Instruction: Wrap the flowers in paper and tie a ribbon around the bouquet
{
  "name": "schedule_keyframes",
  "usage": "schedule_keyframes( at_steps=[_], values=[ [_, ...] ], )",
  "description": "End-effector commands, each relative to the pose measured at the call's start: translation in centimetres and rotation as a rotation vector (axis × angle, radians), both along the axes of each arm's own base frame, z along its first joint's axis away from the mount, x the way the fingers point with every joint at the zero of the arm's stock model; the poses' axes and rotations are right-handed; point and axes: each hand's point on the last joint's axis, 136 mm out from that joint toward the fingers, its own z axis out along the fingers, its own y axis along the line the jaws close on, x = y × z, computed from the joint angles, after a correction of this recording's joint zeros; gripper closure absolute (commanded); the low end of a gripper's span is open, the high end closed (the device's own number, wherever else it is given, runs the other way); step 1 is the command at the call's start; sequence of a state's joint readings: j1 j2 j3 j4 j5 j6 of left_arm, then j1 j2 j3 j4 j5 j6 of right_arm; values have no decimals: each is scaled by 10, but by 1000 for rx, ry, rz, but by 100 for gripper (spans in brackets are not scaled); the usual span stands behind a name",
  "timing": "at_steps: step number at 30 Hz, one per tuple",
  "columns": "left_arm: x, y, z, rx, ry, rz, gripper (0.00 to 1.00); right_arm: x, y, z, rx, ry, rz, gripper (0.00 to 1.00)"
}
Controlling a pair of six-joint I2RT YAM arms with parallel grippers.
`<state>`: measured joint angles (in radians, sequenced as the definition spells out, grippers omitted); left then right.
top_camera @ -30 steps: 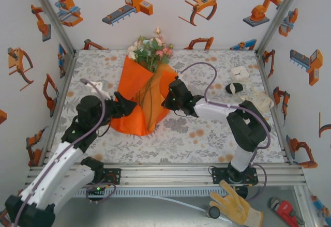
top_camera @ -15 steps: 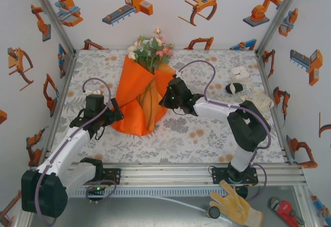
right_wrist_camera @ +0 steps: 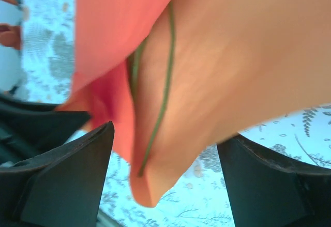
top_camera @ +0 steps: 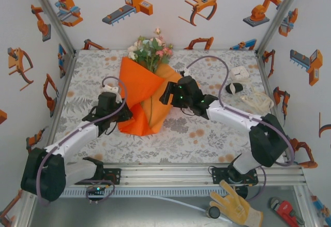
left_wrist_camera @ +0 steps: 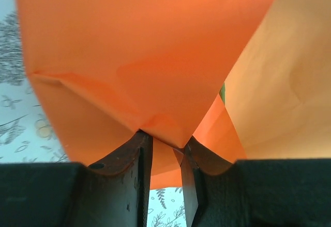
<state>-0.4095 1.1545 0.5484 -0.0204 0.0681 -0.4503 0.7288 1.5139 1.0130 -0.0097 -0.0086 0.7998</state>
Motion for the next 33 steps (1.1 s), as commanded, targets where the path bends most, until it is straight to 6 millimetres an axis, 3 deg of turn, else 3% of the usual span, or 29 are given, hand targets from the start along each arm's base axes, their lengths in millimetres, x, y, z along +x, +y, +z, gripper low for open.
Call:
schedule_keyframes(
  at_steps=[1,4,8,11,13,20,25,27,30,33],
  values=[
    [6,-16,-1,-45,-36,-46,71,-1,31,15,106,31,103,29],
    [7,-32,-2,-90,-35,-111,70,16,46,6,209,113,53,30],
    [4,-48,-11,-92,-14,-175,69,49,40,-11,152,140,-50,24],
    [6,-52,-22,-91,9,-176,69,61,62,-18,220,173,-6,28],
    [8,-53,-27,-96,18,-163,69,66,66,-26,197,201,-1,30],
    [13,-54,-27,-99,11,-153,69,52,35,2,100,69,-20,28],
    [10,-57,-36,-113,35,-167,69,38,71,11,144,56,158,31],
    [10,-54,-41,-105,43,-151,69,36,83,23,213,46,202,33],
    [7,-54,-46,-104,50,-155,69,37,99,38,299,36,224,45],
    [5,-56,-47,-112,57,-173,69,38,115,24,270,98,251,61]
  ],
)
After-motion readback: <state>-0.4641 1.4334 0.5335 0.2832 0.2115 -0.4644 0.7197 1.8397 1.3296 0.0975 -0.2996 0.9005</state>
